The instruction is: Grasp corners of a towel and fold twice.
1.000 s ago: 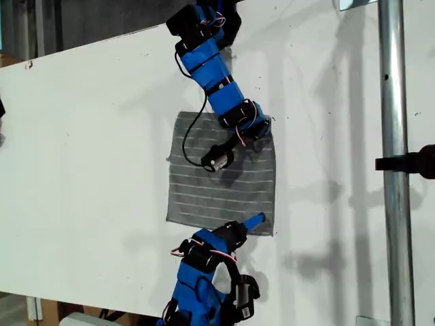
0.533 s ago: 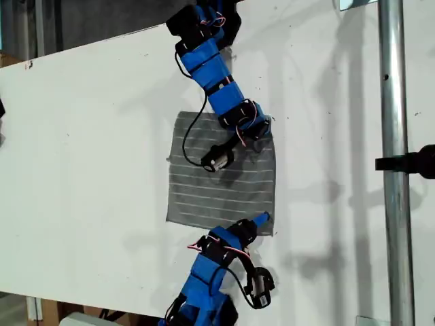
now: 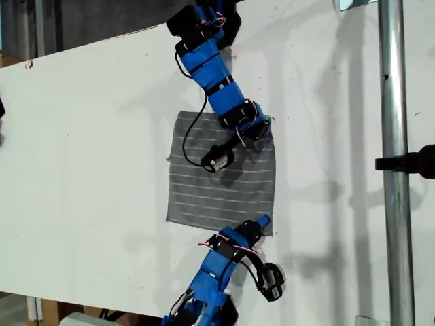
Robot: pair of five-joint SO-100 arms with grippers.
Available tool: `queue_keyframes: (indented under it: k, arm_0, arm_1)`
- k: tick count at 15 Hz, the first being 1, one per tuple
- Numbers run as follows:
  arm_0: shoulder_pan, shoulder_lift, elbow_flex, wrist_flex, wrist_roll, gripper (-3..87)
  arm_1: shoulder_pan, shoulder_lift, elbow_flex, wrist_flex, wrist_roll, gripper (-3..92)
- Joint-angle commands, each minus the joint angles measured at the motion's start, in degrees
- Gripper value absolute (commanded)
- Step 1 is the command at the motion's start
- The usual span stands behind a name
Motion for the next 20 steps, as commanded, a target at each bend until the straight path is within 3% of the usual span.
queue_keyframes:
  k: [1, 4, 8, 11, 14, 16, 20]
  arm_0:
    - [-0.62, -0.62, 0.35, -0.44, -0.88, 0.5]
    - [-0.18, -0.09, 0.18, 2.02, -3.69, -3.0]
    - [4.04, 7.12, -7.73, 9.76, 4.83, -3.0]
    - [9.14, 18.98, -8.79, 11.34, 11.78, -3.0]
    - [11.51, 26.98, -5.36, 11.51, 11.95, -3.0]
    - [4.92, 29.27, -1.23, 13.18, 8.26, -3.1]
    - [-14.5, 37.27, 8.79, 12.22, 16.08, -3.1]
  arm_1:
    - [-0.35, 2.02, -2.11, 0.18, 0.0, -0.2]
    - [-0.09, 2.02, -2.46, 0.26, -0.09, -0.2]
    - [-3.34, 6.94, -6.24, 2.29, 0.0, -0.2]
    - [-9.84, 6.94, -15.73, 2.46, -0.35, -0.2]
    - [-12.48, 7.82, -18.9, -0.26, -0.53, -0.2]
    - [-7.91, 11.16, -16.96, 9.05, 0.53, -0.2]
    - [6.24, 22.5, -5.36, 25.66, 4.83, -0.2]
